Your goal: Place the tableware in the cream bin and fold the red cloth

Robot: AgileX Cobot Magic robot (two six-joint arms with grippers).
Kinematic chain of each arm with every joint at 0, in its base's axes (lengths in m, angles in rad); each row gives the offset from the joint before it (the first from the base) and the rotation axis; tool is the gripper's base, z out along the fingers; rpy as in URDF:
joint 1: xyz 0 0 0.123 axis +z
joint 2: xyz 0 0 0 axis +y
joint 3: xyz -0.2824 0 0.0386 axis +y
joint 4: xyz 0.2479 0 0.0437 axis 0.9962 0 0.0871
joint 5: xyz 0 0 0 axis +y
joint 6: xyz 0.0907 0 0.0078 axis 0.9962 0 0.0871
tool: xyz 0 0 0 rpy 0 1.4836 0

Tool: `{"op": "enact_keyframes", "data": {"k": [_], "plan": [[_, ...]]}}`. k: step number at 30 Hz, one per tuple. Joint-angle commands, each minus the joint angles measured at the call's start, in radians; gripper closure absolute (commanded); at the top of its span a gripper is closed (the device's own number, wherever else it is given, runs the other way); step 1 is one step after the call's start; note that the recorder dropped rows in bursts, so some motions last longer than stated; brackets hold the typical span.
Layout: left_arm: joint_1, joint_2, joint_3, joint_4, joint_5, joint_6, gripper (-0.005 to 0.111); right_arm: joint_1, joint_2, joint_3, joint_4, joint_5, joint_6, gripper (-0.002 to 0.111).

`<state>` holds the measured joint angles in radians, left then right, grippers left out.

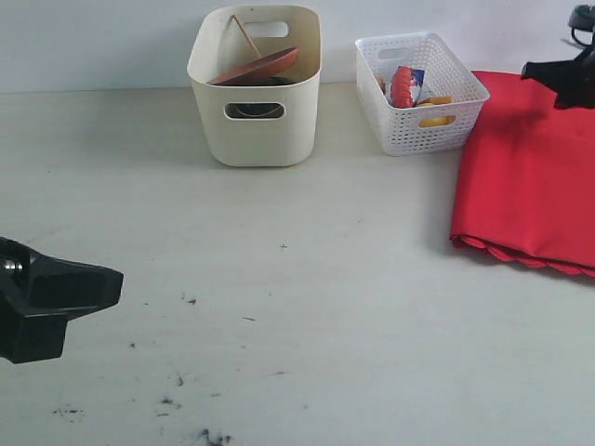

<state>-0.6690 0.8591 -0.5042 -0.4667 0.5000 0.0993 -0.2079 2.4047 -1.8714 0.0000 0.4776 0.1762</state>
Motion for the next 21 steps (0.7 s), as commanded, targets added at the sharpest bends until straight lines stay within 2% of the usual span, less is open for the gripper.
{"op": "enact_keyframes", "data": {"k": [1, 6, 9, 14, 18, 21], "plan": [[0.001, -0.006, 0.003, -0.007, -0.001, -0.007, 0.104, -0.032, -0.072, -0.066, 0.000, 0.147, -0.007, 0.108], [0.001, -0.006, 0.003, -0.007, -0.001, -0.007, 0.104, -0.075, -0.110, 0.035, -0.104, 0.296, 0.129, 0.108], [0.001, -0.006, 0.003, -0.005, 0.001, -0.007, 0.104, -0.091, -0.131, 0.155, -0.201, 0.312, 0.242, 0.108], [0.001, -0.006, 0.003, -0.005, 0.003, -0.007, 0.104, -0.094, -0.127, 0.281, -0.228, 0.209, 0.262, 0.108], [0.001, -0.006, 0.003, -0.009, 0.037, -0.007, 0.104, -0.094, -0.070, 0.271, -0.212, 0.088, 0.245, 0.108], [0.001, -0.006, 0.003, -0.019, 0.065, -0.007, 0.104, -0.094, -0.007, 0.207, -0.129, 0.070, 0.137, 0.108]]}}
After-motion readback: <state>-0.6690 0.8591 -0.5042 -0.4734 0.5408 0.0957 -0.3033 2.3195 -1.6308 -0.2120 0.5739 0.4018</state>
